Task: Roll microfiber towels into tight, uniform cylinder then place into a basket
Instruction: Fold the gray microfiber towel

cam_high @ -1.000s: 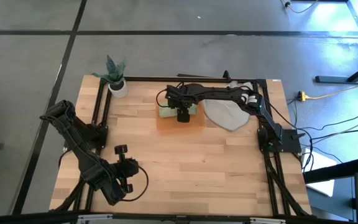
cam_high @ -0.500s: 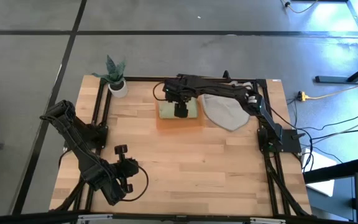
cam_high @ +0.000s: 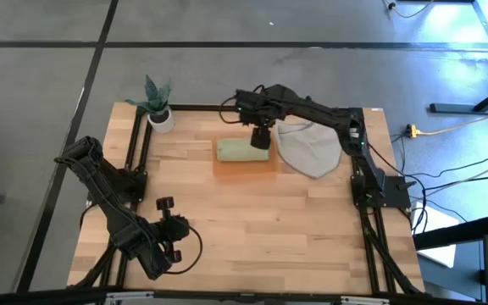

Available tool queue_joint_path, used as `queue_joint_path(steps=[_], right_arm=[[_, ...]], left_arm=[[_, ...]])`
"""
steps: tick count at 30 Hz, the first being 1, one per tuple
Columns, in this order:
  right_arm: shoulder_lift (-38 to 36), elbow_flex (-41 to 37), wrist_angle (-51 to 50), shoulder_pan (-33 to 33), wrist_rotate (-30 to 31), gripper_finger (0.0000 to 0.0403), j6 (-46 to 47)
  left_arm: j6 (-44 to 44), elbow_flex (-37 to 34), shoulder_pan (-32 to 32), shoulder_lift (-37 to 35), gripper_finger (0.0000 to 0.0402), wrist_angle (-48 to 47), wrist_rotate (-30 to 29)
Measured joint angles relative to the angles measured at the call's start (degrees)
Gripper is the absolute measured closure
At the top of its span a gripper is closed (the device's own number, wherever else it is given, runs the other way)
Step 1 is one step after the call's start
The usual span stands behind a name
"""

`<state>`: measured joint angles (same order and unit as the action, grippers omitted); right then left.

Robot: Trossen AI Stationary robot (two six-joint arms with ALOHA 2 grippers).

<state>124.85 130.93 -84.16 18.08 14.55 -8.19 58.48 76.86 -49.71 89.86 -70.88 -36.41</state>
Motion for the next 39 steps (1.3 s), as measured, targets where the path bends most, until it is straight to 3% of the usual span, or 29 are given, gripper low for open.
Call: queue_joint_path(steps=[6,12,19,24,30,39], right_arm=[[-10.7,-12.9,-1.1,1.0,1.7,0.0185,3.6],[-28.1,-37.4,11.6,1.4,2.7,0.0185,11.3],[-42.0,-61.6,20.1,1.4,2.3,0.0185,29.5],[-44.1,-72.4,24.6,1.2,-1.4,0.0185,33.9],[-43.9,-79.4,30.3,-0.5,-9.5,0.0185,34.6],[-43.9,-84.3,36.2,-1.5,-9.3,0.0185,36.7]], left_arm=[[2.3,0.0,0.0,0.0,0.0401,0.2,-2.9],[2.9,0.0,0.0,0.0,0.0401,0.3,-5.3],[2.9,0.0,0.1,0.0,0.0401,0.3,-5.9],[2.9,0.0,0.1,0.0,0.0401,0.3,-5.9],[2.9,0.0,0.1,0.0,0.0401,0.3,-6.0],[2.9,0.0,0.1,0.0,0.0401,0.3,-6.0]])
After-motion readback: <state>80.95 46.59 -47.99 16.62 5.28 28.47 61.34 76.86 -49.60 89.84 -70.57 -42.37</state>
